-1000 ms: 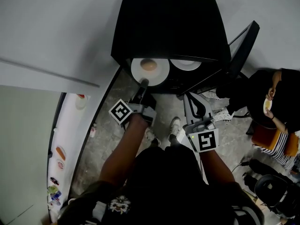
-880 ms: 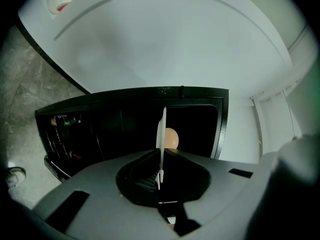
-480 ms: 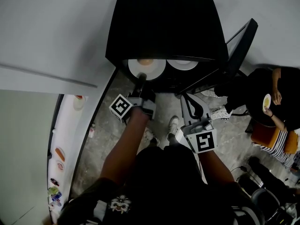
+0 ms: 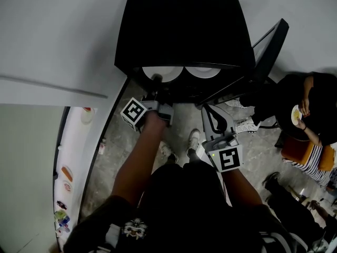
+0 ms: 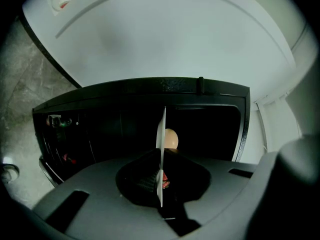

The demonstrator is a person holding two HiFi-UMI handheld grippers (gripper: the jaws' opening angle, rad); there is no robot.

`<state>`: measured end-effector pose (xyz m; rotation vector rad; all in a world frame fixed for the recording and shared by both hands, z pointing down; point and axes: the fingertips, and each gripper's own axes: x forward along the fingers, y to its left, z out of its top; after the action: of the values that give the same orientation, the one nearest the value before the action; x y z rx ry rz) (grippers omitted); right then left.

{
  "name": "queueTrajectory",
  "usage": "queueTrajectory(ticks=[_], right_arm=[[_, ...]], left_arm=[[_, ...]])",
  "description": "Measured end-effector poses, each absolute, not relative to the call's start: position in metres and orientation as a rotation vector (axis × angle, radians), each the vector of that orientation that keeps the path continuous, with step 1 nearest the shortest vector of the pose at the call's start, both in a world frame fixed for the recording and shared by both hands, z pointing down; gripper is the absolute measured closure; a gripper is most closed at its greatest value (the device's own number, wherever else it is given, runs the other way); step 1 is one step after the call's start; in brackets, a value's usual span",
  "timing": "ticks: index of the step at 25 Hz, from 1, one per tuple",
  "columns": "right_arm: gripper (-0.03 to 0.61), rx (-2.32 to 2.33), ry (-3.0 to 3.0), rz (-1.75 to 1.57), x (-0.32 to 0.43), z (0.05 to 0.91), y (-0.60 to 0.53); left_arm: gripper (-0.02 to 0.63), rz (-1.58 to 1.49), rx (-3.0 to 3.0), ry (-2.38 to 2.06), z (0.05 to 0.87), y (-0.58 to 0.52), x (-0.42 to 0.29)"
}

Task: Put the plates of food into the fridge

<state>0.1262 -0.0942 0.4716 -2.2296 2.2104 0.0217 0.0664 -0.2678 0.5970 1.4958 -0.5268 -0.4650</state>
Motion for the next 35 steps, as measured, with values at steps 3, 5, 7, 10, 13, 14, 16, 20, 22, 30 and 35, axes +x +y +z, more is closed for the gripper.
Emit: queueTrajectory(ticks=[3, 5, 7, 10, 13, 14, 16, 20, 22, 30, 35], right_arm=[[0.554, -2.230, 2.213, 0.022, 0.126, 0.472, -0.094], [0.554, -2.230, 2.213, 0.020, 0.126, 0.471, -0.095], [0.554, -2.229, 2.213, 0.019, 0.126, 0.468, -0.097], [0.554, -2.231, 2.208, 0.009, 0.124, 0.466, -0.097], [0.554, -2.238, 2.214, 0.011, 0.126, 0.470, -0.093], [0.554, -2.238, 2.217, 0.012, 0.126, 0.472, -0.094], [0.554, -2.237, 2.219, 0.015, 0.127, 0.473, -0.095], [0.554, -2.237, 2.213, 0.018, 0.127, 0.472, -0.094], [0.554, -2.234, 2.214, 0.020, 0.127, 0.472, -0.095], [0.554, -2.220, 2.216, 0.034, 0.124, 0.468, -0.097], [0.554, -2.211, 2.199, 0.038, 0.121, 0.464, -0.099]], left_arm=[[0.577, -0.478, 1.489, -0.528, 0.596, -0.271, 0.069], [0.577, -0.479, 1.489, -0.540, 0.595, -0.273, 0.071], [0.577, -0.485, 1.490, -0.550, 0.592, -0.278, 0.070], [0.577, -0.500, 1.475, -0.552, 0.589, -0.285, 0.070], [0.577, -0.494, 1.479, -0.559, 0.595, -0.284, 0.070], [0.577, -0.493, 1.492, -0.567, 0.596, -0.285, 0.069], [0.577, -0.485, 1.520, -0.581, 0.596, -0.287, 0.068], [0.529, -0.435, 1.578, -0.614, 0.596, -0.283, 0.064], [0.490, -0.419, 1.586, -0.620, 0.597, -0.279, 0.061], [0.454, -0.372, 1.655, -0.620, 0.578, -0.240, 0.042], [0.507, -0.247, 2.028, -0.659, 0.559, -0.215, 0.033]])
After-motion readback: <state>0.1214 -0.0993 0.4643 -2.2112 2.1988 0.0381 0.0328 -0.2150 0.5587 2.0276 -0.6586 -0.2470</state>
